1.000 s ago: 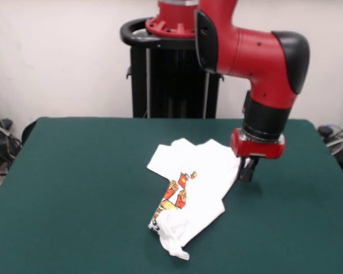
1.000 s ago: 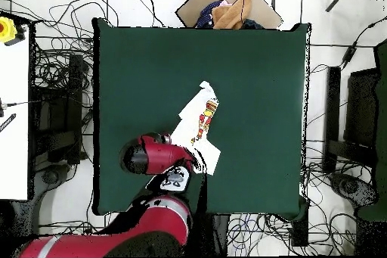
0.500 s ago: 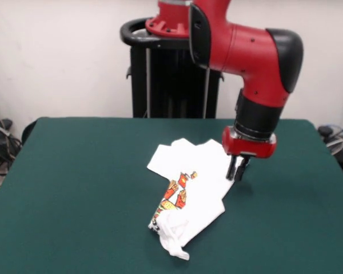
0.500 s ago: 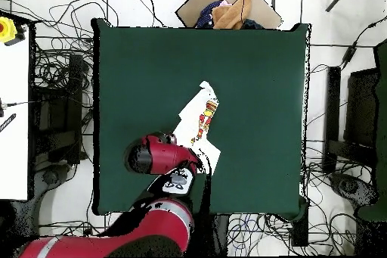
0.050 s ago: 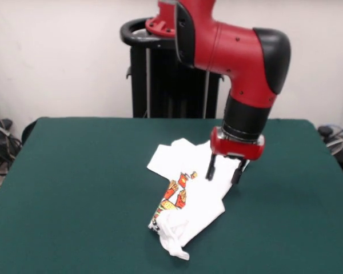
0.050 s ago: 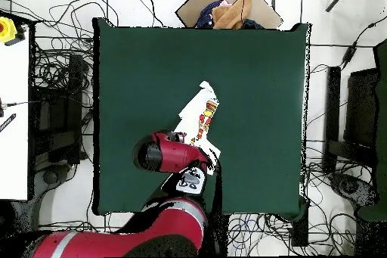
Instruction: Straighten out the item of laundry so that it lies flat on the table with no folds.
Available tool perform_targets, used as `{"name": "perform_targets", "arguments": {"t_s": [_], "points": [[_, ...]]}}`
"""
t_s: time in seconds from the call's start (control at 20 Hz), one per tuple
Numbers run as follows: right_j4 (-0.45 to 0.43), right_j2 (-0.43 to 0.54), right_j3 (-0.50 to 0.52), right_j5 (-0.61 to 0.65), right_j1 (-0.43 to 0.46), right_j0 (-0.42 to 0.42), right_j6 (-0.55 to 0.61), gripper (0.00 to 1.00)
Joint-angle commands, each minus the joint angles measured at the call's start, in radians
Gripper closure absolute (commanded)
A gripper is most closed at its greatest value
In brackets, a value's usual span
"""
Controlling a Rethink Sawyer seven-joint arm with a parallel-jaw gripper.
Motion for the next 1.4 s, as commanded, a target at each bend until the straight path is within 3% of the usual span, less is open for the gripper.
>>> {"name": "perform_targets", "arguments": {"t_s": [0.05,0.25,0.45,0.6,0.85,0.9,1.1,1.4], "points": [[0.063,0.047,-0.037,-0.12,0.083,0.016,0.266,0.0],[0.069,0.064,-0.029,-0.189,0.118,0.012,0.283,0.0],[0.054,0.135,-0.039,-0.236,0.167,-0.044,0.277,0.0],[0.036,0.194,-0.047,-0.178,0.175,-0.105,0.238,0.0],[0.058,0.121,-0.069,-0.106,0.172,-0.048,0.203,0.0],[0.061,0.113,-0.072,-0.107,0.173,-0.041,0.205,1.0],[0.091,0.077,-0.082,-0.065,0.178,-0.006,0.211,1.0],[0.059,0.15,-0.084,-0.046,0.18,-0.079,0.186,1.0]]}}
